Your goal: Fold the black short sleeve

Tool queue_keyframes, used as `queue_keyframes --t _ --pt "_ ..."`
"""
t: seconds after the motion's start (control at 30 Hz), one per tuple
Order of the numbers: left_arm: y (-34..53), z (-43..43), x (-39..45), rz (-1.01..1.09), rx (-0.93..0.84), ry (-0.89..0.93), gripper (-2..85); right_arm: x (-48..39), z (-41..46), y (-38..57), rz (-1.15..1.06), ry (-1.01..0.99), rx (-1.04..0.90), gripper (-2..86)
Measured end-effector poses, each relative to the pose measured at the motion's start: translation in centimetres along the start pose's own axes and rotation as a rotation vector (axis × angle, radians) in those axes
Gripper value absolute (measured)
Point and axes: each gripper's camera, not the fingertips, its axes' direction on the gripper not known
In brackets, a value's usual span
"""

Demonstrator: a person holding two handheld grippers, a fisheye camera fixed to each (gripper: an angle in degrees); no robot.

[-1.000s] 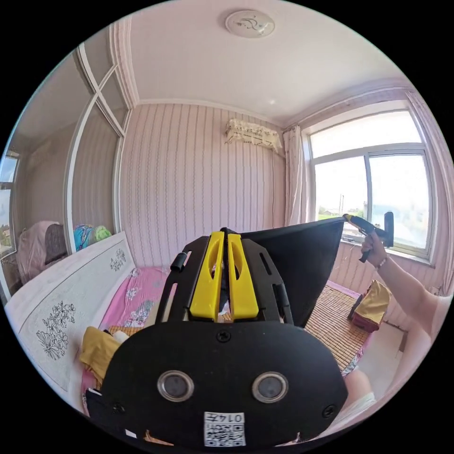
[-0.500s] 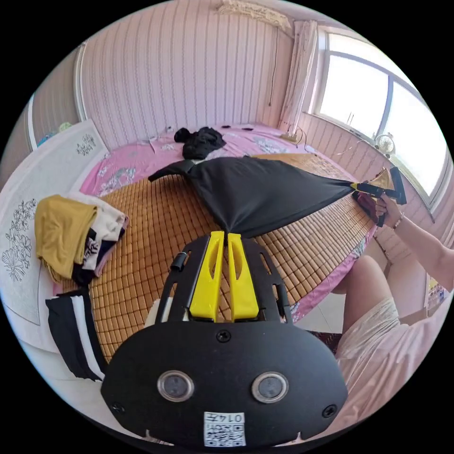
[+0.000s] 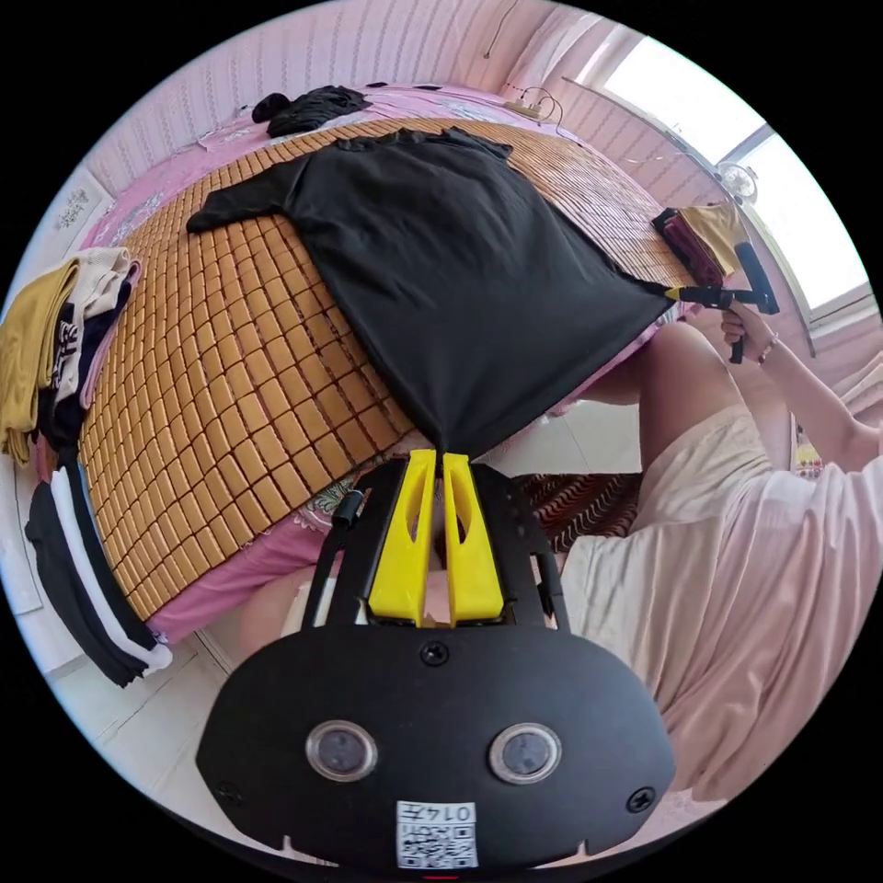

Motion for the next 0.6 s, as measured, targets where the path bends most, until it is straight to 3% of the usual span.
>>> queue_keyframes --t 0.13,0.27,0.6 --pt "-0.5 0.9 0.1 0.048 -0.077 0.067 1.8 -0.5 0.1 -0.2 -0.054 0.009 -0.048 2.1" --pt "-1.7 0.7 -1.5 0.035 -0.082 -0.016 5.5 -0.2 -0.4 -2.2 -0.036 0.114 -0.040 4.2" --pt "-13.1 -0.9 -11.0 -0.082 0.092 -0.149 5.6 1.7 -1.4 -18.0 -0.008 0.175 0.169 7.9"
